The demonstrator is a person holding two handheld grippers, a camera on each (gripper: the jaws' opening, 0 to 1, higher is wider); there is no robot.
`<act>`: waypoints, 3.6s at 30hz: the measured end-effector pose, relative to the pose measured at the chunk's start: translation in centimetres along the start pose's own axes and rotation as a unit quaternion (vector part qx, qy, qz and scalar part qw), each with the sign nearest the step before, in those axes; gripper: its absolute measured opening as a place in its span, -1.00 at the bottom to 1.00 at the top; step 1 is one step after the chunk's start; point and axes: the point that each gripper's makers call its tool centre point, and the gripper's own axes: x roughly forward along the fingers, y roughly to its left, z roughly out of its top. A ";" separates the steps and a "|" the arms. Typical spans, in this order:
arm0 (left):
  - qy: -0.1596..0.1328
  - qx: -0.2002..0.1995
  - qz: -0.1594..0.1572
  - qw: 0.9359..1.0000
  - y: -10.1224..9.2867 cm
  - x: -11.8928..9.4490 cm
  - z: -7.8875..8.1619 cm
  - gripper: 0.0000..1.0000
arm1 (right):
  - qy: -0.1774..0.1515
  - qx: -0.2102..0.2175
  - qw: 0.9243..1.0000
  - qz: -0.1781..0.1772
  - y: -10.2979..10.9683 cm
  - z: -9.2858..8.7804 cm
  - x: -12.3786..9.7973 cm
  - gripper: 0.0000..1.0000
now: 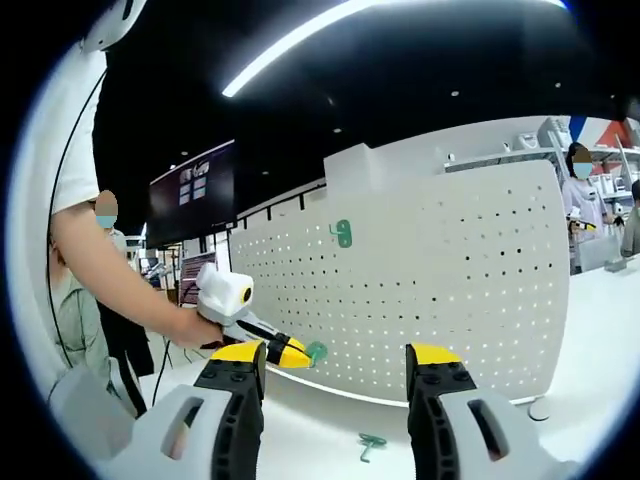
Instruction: Insert the hook assembly into the mounting plate slot until the hook locks in place.
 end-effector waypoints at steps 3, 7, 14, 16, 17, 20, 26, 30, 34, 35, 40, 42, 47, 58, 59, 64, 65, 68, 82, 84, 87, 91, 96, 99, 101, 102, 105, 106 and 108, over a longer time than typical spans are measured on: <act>-0.019 -0.005 0.008 1.000 -0.1 -0.6 1.0 -0.97 | -0.003 -0.002 1.000 0.006 0.2 0.3 0.3 0.09; -0.043 -0.012 0.019 0.999 -0.2 -1.4 1.8 -0.97 | -0.003 0.000 1.000 0.010 0.6 0.4 0.7 0.09; -0.079 -0.023 0.036 0.996 -0.7 -2.9 3.3 -0.97 | -0.004 -0.001 1.000 0.020 1.1 0.7 1.1 0.09; -0.092 -0.022 0.038 0.995 -0.9 -3.3 4.0 -0.97 | -0.005 0.000 1.000 0.021 1.3 0.8 1.2 0.09; -0.096 -0.018 0.040 0.994 -1.0 -3.5 4.2 -0.97 | -0.005 0.001 1.000 0.023 1.3 0.8 1.2 0.09; -0.120 -0.030 0.047 0.991 -1.1 -4.1 5.4 -0.96 | -0.006 0.002 1.000 0.024 1.4 0.9 1.3 0.09; -0.155 -0.030 0.056 0.986 -1.6 -5.1 7.3 -0.96 | -0.007 0.002 1.000 0.026 1.6 1.0 1.3 0.09; -0.166 -0.037 0.060 0.984 -1.7 -5.3 7.7 -0.96 | -0.007 0.002 1.000 0.027 1.7 1.0 1.4 0.09; -0.166 -0.042 0.062 0.983 -1.6 -5.4 7.5 -0.96 | -0.007 0.001 0.999 0.031 2.0 1.1 1.5 0.08; -0.166 -0.042 0.062 0.983 -1.5 -5.4 7.5 -0.96 | -0.007 0.001 0.999 0.031 2.0 1.1 1.5 0.04; -0.165 -0.041 0.063 0.983 -1.6 -5.5 7.4 -0.96 | -0.016 0.099 0.993 0.057 2.5 1.3 1.4 -0.06; -0.164 -0.042 0.064 0.984 -1.6 -5.5 7.3 -0.96 | -0.017 0.097 0.993 0.062 2.7 1.2 1.5 -0.08; -0.164 -0.040 0.066 0.983 -1.6 -5.5 7.3 -0.96 | -0.015 0.104 0.993 0.058 2.8 1.1 1.8 -0.12; -0.167 -0.040 0.066 0.983 -2.0 -5.4 7.6 -0.96 | -0.017 0.102 0.992 0.075 4.3 1.2 4.9 -0.32; -0.167 -0.042 0.066 0.983 -2.1 -5.4 7.6 -0.96 | -0.017 0.104 0.992 0.075 4.3 1.2 5.3 -0.34; -0.168 -0.042 0.065 0.983 -2.2 -5.4 7.6 -0.96 | -0.022 0.103 0.991 0.081 4.9 1.5 6.5 -0.43; -0.169 -0.042 0.065 0.983 -2.2 -5.4 7.7 -0.96 | -0.021 0.104 0.991 0.081 4.9 1.5 6.8 -0.43; -0.171 -0.042 0.065 0.982 -2.2 -5.4 7.8 -0.96 | -0.025 0.109 0.991 0.080 5.1 1.6 7.6 -0.47; -0.175 -0.041 0.063 0.982 -2.6 -5.5 8.3 -0.96 | -0.031 0.108 0.990 0.086 5.9 1.9 10.3 -0.67; -0.176 -0.041 0.064 0.981 -2.6 -5.5 8.4 -0.96 | -0.029 0.109 0.990 0.086 6.0 1.9 10.6 -0.68; -0.178 -0.040 0.065 0.981 -2.7 -5.7 8.5 -0.96 | -0.029 0.111 0.990 0.087 6.2 1.8 10.8 -0.71; -0.178 -0.041 0.066 0.981 -2.7 -5.8 8.5 -0.96 | -0.035 0.114 0.989 0.085 6.2 2.0 11.0 -0.81; -0.180 -0.042 0.065 0.981 -3.1 -5.8 8.6 -0.96 | -0.031 0.111 0.989 0.088 6.4 2.0 11.4 -0.91; -0.183 -0.047 0.066 0.980 -3.0 -5.8 8.7 -0.96 | -0.031 0.114 0.989 0.085 6.3 2.0 11.5 -0.94; -0.183 -0.045 0.067 0.980 -3.0 -5.9 8.7 -0.96 | -0.030 0.112 0.990 0.083 6.4 1.9 11.5 -0.95; -0.182 -0.045 0.068 0.980 -3.1 -5.8 8.7 -0.96 | -0.029 0.108 0.990 0.083 6.4 1.8 11.4 -0.95; -0.182 -0.046 0.069 0.980 -3.0 -5.9 8.7 -0.96 | -0.027 0.108 0.990 0.081 6.4 1.7 11.4 -0.95; -0.182 -0.045 0.069 0.980 -3.1 -5.9 8.7 -0.96 | -0.027 0.110 0.990 0.080 6.4 1.7 11.4 -0.95; -0.185 -0.047 0.069 0.979 -3.0 -6.0 8.8 -0.96 | -0.031 0.118 0.990 0.077 6.4 1.9 11.4 -0.96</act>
